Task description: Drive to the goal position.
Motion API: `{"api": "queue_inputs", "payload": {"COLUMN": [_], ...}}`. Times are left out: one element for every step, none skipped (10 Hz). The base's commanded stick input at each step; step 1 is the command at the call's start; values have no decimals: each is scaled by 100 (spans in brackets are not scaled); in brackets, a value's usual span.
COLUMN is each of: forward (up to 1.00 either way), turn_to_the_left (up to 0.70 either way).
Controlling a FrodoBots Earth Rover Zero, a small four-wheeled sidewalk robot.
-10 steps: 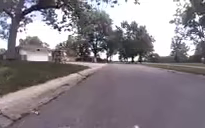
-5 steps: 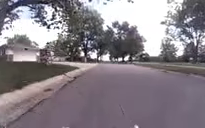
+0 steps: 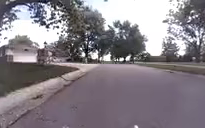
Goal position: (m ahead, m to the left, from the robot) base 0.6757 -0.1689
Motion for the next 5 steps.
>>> {"api": "queue_inputs", "payload": {"forward": [85, 85, 85, 85, 85], "turn_to_the_left": [0, 0, 0, 0, 0]}}
